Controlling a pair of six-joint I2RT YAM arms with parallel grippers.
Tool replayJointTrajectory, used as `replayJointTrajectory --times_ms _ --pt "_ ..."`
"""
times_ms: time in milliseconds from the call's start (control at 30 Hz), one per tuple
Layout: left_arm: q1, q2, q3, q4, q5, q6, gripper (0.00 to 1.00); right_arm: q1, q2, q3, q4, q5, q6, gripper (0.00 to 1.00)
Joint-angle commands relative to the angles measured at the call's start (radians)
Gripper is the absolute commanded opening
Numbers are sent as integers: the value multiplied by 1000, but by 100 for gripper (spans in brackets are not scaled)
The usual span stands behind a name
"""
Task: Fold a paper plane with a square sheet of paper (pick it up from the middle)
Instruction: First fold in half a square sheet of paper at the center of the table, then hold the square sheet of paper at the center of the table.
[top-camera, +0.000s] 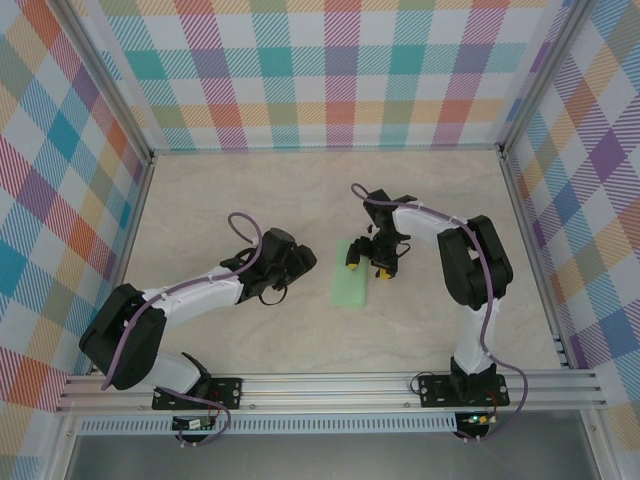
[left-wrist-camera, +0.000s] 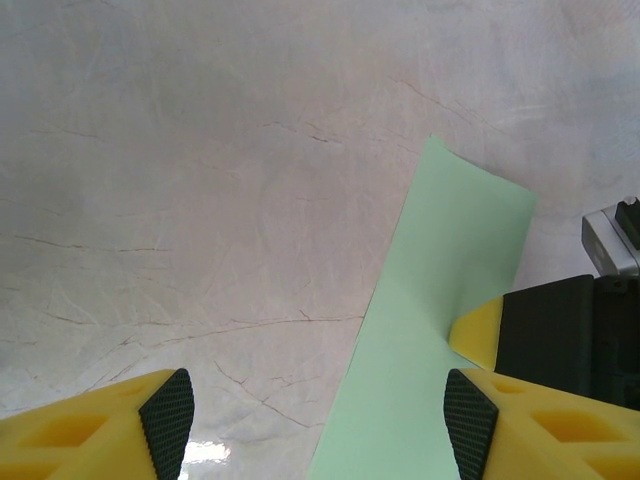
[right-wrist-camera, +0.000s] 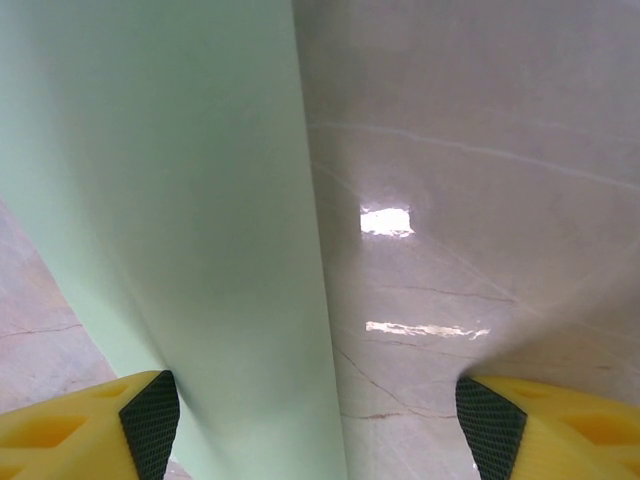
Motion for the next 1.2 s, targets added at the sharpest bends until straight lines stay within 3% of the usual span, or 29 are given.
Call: replayJointTrajectory --times_ms 0,767,967,1167 --pt "12 -13 -14 -5 15 12 69 2 96 -52 -29 91 13 79" --pt "12 34 -1 46 80 15 66 3 119 -62 -8 103 16 78" --pt "11 68 26 61 127 35 59 3 131 -67 -2 104 14 76" --pt "4 132 83 72 190 64 40 4 135 -72 4 107 16 76"
